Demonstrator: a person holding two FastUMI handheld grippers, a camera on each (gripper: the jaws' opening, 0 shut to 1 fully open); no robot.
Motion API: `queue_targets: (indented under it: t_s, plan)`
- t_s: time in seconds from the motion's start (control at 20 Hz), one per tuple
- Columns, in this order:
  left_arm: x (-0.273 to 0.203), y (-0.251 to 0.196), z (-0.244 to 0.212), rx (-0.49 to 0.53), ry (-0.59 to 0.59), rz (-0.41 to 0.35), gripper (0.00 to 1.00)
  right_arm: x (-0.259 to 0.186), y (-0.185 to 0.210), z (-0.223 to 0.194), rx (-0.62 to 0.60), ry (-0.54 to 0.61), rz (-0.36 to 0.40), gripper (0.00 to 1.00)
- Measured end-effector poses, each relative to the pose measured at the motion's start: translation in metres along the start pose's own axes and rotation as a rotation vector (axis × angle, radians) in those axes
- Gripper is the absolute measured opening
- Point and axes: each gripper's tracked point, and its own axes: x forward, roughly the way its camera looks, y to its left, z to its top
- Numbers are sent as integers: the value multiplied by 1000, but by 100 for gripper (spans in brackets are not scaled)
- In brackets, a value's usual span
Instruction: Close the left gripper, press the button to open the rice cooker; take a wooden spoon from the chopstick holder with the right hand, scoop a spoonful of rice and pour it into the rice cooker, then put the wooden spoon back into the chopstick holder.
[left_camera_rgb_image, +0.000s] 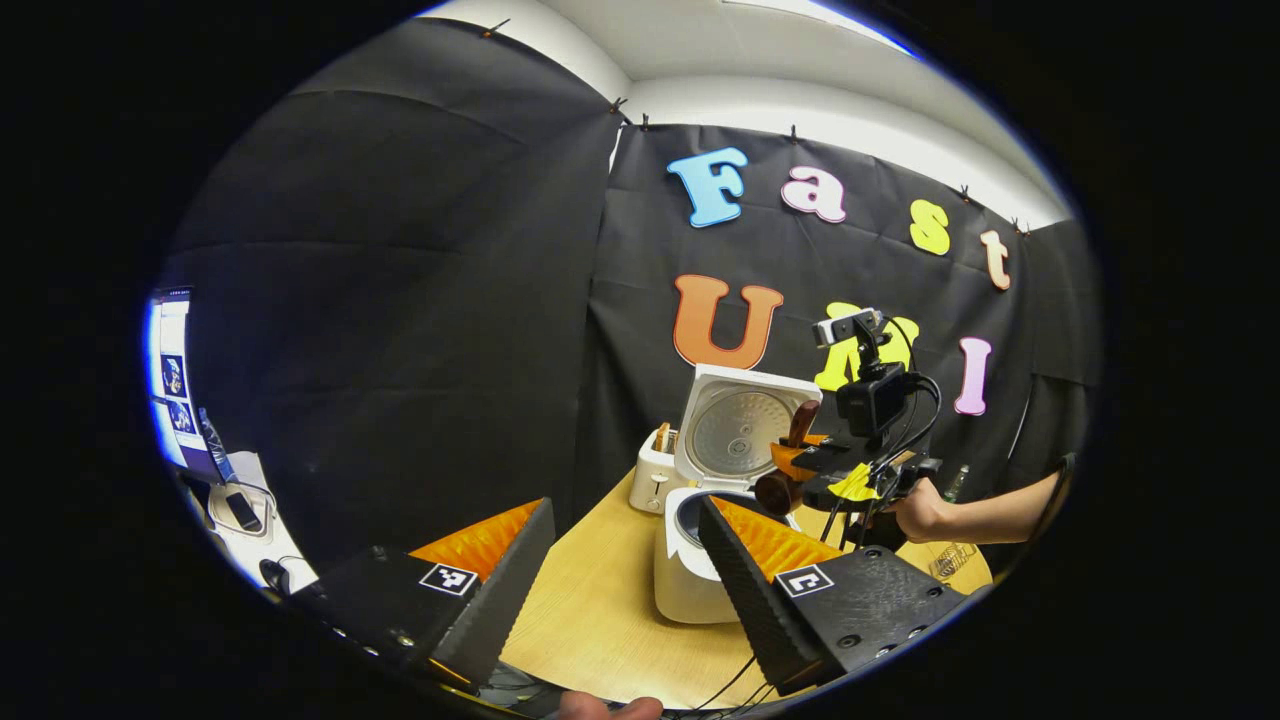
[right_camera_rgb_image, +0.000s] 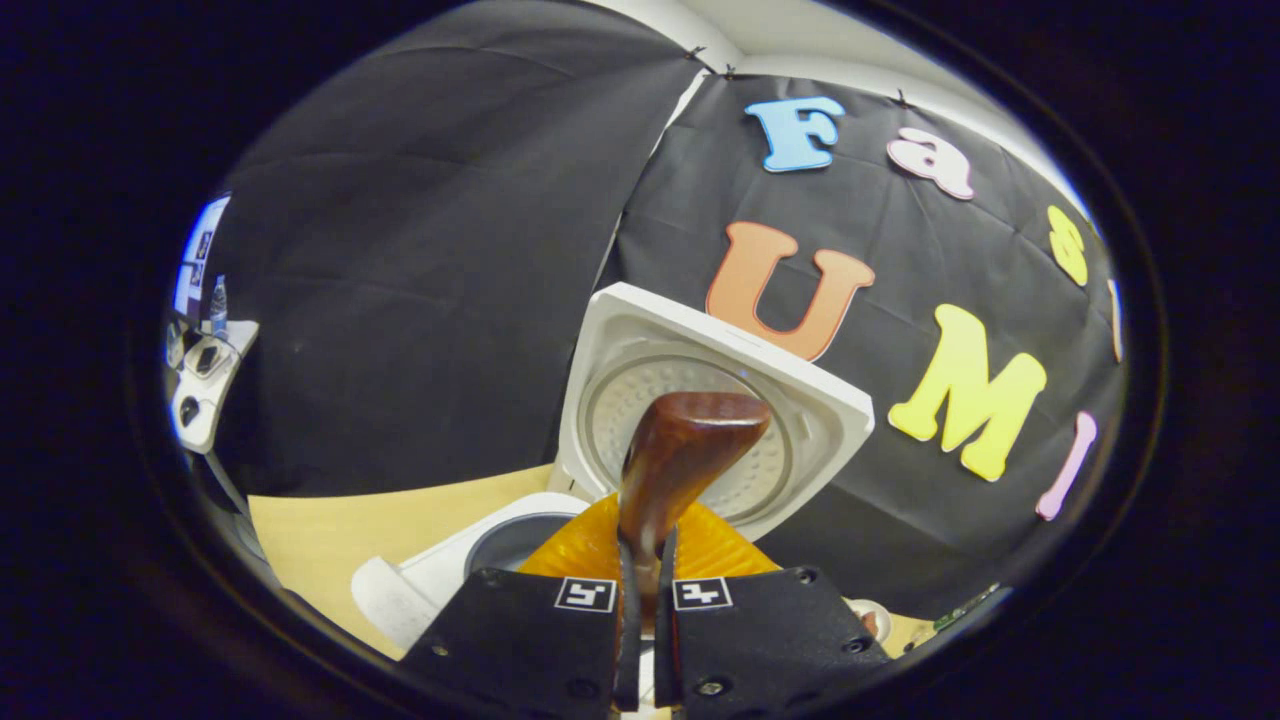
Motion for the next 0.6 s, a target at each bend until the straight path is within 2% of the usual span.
queue_targets:
  t_s: [0.25,0.4,0.55,0.6]
  plan:
    - [3,-2,1,-7,1,-40,93,-38,-13,26,196,-27,-27,7]
    - [6,-9,2,-7,3,-70,93,-63,-33,43,358,-57,-40,7]
    - [11,-21,-1,-5,6,-107,94,-94,-65,48,450,-84,-72,10]
    - [13,-29,-1,-5,8,-123,94,-106,-76,48,474,-92,-84,7]
